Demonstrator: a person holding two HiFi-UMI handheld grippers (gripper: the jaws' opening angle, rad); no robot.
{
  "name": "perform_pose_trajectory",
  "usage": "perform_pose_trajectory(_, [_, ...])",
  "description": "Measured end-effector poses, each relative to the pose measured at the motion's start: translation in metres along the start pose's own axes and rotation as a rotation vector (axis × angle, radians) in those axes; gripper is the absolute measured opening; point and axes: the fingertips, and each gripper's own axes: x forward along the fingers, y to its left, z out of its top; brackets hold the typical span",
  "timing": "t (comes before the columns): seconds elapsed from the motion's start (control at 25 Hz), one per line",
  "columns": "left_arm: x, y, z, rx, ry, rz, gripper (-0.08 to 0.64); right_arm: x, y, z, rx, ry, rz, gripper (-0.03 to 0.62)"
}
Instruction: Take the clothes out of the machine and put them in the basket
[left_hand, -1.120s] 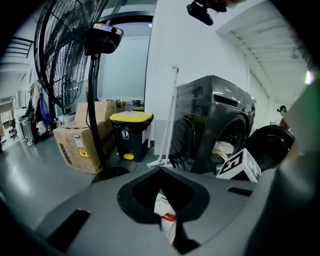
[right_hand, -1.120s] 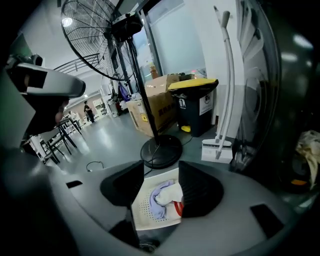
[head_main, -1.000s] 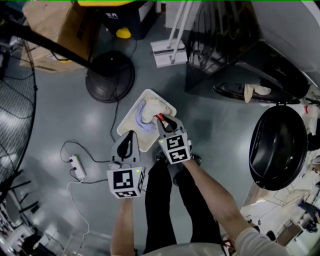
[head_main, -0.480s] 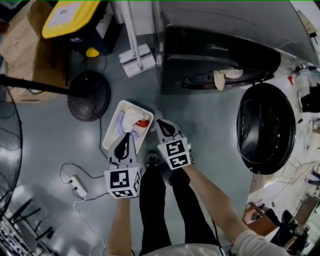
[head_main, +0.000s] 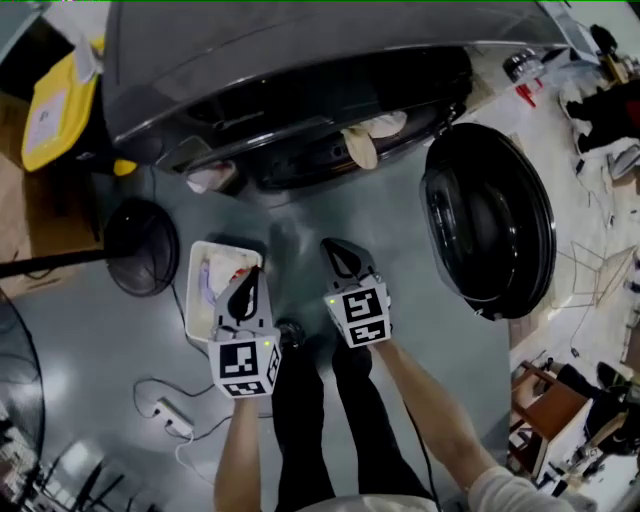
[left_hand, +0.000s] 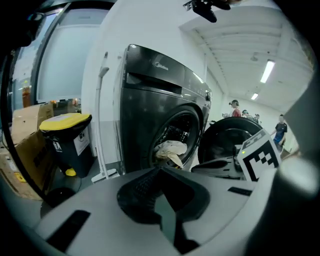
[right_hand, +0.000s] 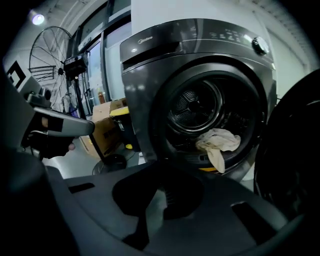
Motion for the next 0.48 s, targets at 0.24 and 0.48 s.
perform_pose_trajectory(0.24, [0.035, -0.037, 0.013, 0.051, 0.02, -0.071, 0.018, -0.023, -0.061, -0.009, 0.061, -0.01, -0.104, 0.026])
perform_pose_trajectory(0.48, [0.067, -0.048, 0.024, 0.078, 0.0, -0.115, 0.018, -0.017, -0.095, -0.014, 0.081, -0.02, -0.168, 0.026])
